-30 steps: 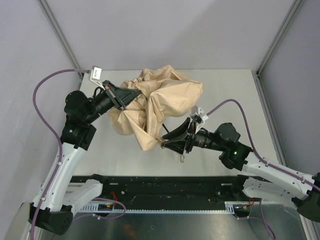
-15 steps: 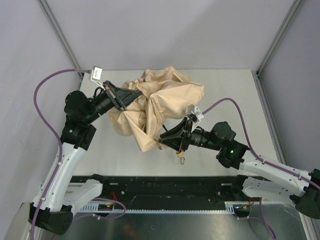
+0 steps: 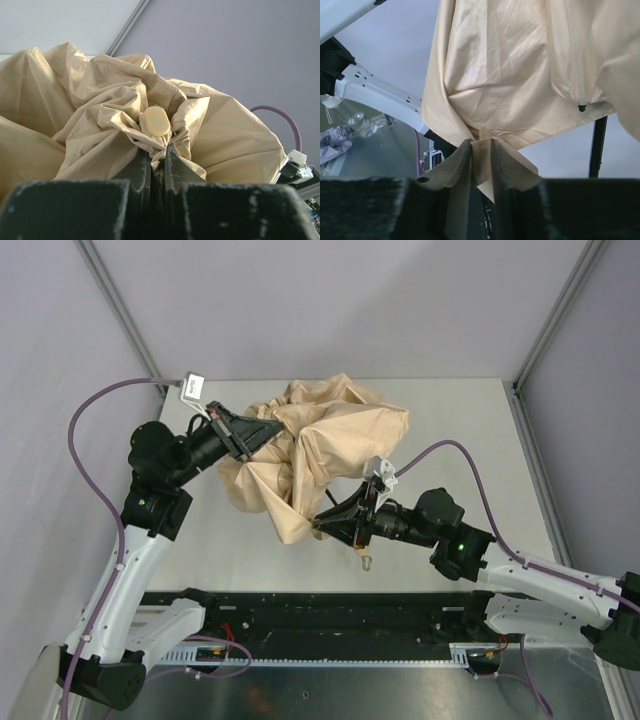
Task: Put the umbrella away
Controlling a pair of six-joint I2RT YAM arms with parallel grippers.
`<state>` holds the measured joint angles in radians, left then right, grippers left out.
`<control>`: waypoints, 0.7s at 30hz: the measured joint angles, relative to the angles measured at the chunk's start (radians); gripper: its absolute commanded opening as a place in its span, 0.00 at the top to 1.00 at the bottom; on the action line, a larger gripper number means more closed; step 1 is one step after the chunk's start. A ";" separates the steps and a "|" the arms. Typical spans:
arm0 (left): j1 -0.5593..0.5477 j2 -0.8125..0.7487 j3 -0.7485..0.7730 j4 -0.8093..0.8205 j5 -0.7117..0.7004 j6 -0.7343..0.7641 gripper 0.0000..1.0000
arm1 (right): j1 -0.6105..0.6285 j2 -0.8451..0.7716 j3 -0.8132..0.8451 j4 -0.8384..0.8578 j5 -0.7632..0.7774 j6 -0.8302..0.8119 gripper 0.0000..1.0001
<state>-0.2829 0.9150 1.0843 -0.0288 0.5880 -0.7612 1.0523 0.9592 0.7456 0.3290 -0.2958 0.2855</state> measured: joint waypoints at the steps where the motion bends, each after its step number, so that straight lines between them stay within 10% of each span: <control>1: 0.000 0.000 0.000 0.001 0.000 0.000 1.00 | 0.003 0.000 0.003 -0.003 0.006 -0.005 0.90; 21: 0.027 -0.032 0.008 0.005 -0.039 -0.011 1.00 | -0.178 -0.257 -0.106 -0.328 0.348 0.478 1.00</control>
<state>-0.2554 0.8825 1.0927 -0.0242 0.5491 -0.7719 0.8742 0.7025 0.6395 0.0006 0.0521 0.7631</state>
